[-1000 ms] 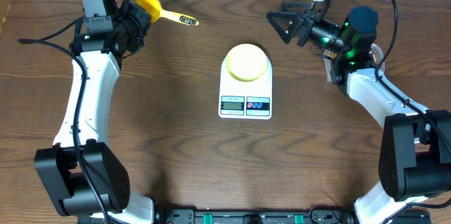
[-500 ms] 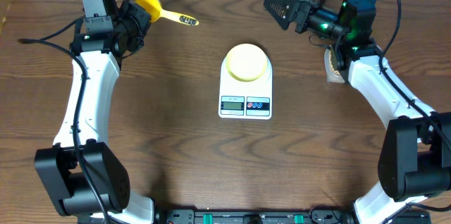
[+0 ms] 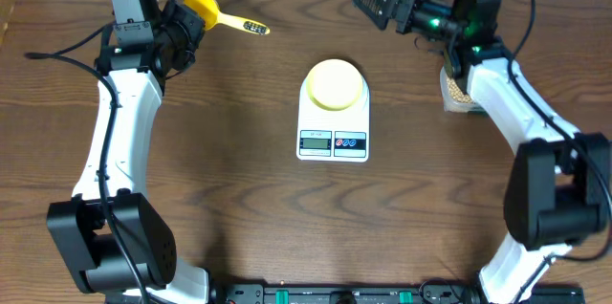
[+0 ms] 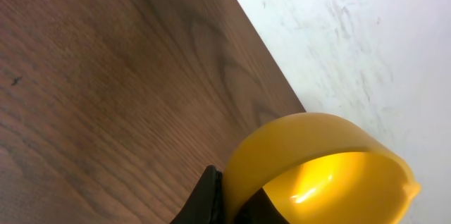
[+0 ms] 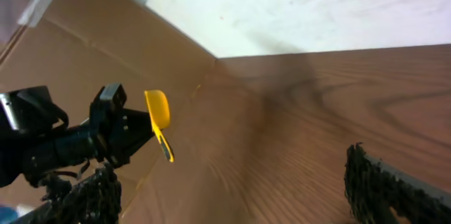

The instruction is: Scoop item into bowl and weigh 50g on scale

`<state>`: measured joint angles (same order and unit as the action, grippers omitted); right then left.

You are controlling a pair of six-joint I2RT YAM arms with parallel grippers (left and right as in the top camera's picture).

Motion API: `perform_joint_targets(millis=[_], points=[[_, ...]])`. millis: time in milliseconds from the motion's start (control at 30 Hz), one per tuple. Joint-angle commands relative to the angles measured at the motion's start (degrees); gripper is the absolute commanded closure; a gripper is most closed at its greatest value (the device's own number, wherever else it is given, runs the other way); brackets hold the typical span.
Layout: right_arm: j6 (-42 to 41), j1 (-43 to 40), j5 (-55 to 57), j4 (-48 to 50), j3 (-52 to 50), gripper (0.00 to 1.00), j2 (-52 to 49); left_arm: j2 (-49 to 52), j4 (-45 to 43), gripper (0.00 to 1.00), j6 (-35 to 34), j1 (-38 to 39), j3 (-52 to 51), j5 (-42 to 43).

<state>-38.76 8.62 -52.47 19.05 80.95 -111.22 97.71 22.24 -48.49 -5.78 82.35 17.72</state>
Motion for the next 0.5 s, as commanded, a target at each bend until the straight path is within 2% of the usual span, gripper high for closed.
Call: perform_joint_targets(millis=[0,267,467], points=[[-2.0,0.6,-5.4,-0.2,4.3,0.01,-3.8,-1.5,-0.1,0.92,-0.5,0.1,0.7,-0.3],[-3.0,3.3,-13.0,0.1,12.9,0.01,-12.4,-1.5,-0.1,0.92,-1.8,0.1,0.7,-0.3],[-3.4,5.4,-13.7,0.5,16.6,0.01,-15.9,-1.5,-0.1,0.92,-3.8,0.5,0.7,0.0]])
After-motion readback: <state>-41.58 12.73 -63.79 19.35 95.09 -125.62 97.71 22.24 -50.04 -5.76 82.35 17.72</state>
